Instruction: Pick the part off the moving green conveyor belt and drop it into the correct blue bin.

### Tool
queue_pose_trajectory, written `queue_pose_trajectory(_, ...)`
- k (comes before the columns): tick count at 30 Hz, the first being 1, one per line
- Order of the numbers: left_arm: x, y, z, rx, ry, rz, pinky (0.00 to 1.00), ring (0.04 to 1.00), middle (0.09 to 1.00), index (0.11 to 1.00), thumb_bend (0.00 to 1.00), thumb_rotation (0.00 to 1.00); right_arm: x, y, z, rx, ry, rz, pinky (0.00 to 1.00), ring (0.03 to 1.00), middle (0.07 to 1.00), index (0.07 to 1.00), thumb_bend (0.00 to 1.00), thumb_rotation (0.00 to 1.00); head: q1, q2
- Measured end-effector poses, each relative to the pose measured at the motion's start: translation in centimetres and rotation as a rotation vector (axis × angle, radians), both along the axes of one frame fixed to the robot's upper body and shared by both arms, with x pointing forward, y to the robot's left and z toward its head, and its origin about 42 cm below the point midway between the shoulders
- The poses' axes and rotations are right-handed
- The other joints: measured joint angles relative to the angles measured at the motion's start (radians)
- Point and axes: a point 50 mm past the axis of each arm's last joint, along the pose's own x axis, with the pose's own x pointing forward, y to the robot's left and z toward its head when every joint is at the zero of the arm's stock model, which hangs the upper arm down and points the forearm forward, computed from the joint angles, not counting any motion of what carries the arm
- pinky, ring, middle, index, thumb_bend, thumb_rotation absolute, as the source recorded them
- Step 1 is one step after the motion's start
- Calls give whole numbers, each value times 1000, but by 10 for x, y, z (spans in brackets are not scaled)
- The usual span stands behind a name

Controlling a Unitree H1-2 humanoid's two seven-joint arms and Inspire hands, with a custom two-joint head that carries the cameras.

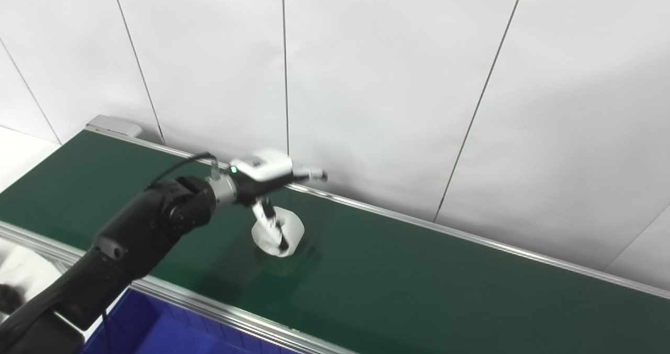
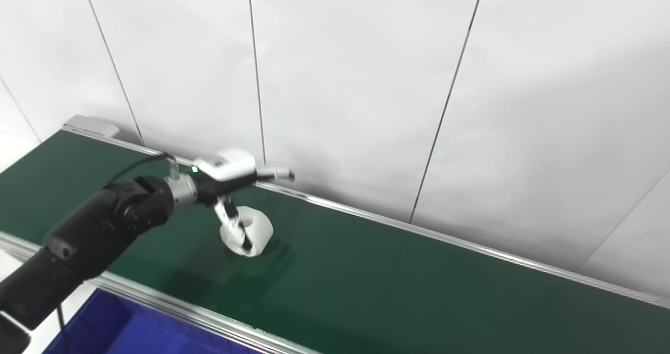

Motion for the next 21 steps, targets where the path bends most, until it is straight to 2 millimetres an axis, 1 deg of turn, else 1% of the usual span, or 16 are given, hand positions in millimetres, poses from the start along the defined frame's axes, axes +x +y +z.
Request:
queue_pose_trajectory(1, 0, -2, -3, 4, 16, -4, 758, 868, 933, 939, 1000, 396, 0, 1, 0, 2, -1, 0, 1000, 1000, 1000, 1000, 944, 982, -2, 2)
queue_pose_trajectory(3, 0, -7, -8, 1, 30, -5, 753, 866, 929, 943, 1000, 435, 0, 2, 0, 5, 2, -1, 1000, 1000, 1000, 1000, 939, 984, -5, 3)
queue_pose_trajectory(5, 0, -11, -11, 3, 40, -8, 778, 883, 935, 945, 1000, 448, -2, 3, 0, 7, 6, -3, 1000, 1000, 1000, 1000, 928, 988, -8, 5)
queue_pose_trajectory(6, -1, -12, -13, 8, 44, -10, 775, 884, 934, 943, 1000, 457, -2, 3, 1, 7, 8, -4, 1000, 1000, 1000, 1000, 922, 989, -8, 5)
queue_pose_trajectory(11, -2, -20, -26, 35, 64, -9, 784, 883, 930, 938, 1000, 437, -2, 3, 2, 9, 10, -4, 1000, 1000, 1000, 1000, 924, 987, -15, 12)
queue_pose_trajectory(14, -1, -23, -37, 49, -15, 10, 834, 889, 922, 917, 1000, 392, -1, 4, 4, 9, 4, -4, 1000, 1000, 1000, 1000, 931, 991, -17, 11)
queue_pose_trajectory(15, -2, -24, -42, 57, -52, 21, 874, 922, 944, 924, 974, 334, -1, 4, 5, 8, 4, -3, 1000, 1000, 1000, 1000, 931, 984, -20, 11)
queue_pose_trajectory(16, -3, -25, -47, 70, -83, 28, 849, 908, 932, 908, 988, 320, -1, 4, 5, 7, 5, -3, 1000, 1000, 1000, 1000, 930, 980, -20, 11)
queue_pose_trajectory(17, -5, -27, -53, 74, -125, 33, 846, 915, 937, 901, 990, 289, -2, 4, 4, 7, 6, -3, 1000, 1000, 1000, 1000, 927, 980, -20, 11)
queue_pose_trajectory(18, -7, -28, -59, 84, -158, 35, 849, 918, 939, 901, 989, 285, -2, 4, 4, 7, 8, -3, 1000, 1000, 1000, 1000, 927, 980, -20, 11)
queue_pose_trajectory(19, -9, -31, -66, 100, -191, 33, 862, 929, 948, 901, 984, 262, -2, 4, 4, 7, 8, -2, 1000, 1000, 1000, 1000, 923, 981, -20, 12)
queue_pose_trajectory(20, -11, -33, -72, 110, -221, 31, 889, 935, 947, 890, 965, 209, -2, 4, 4, 8, 8, -2, 1000, 1000, 1000, 1000, 926, 983, -20, 12)
queue_pose_trajectory(21, -12, -36, -73, 108, -269, 37, 894, 930, 939, 879, 958, 180, -3, 4, 4, 8, 10, -2, 1000, 1000, 1000, 1000, 932, 983, -18, 14)
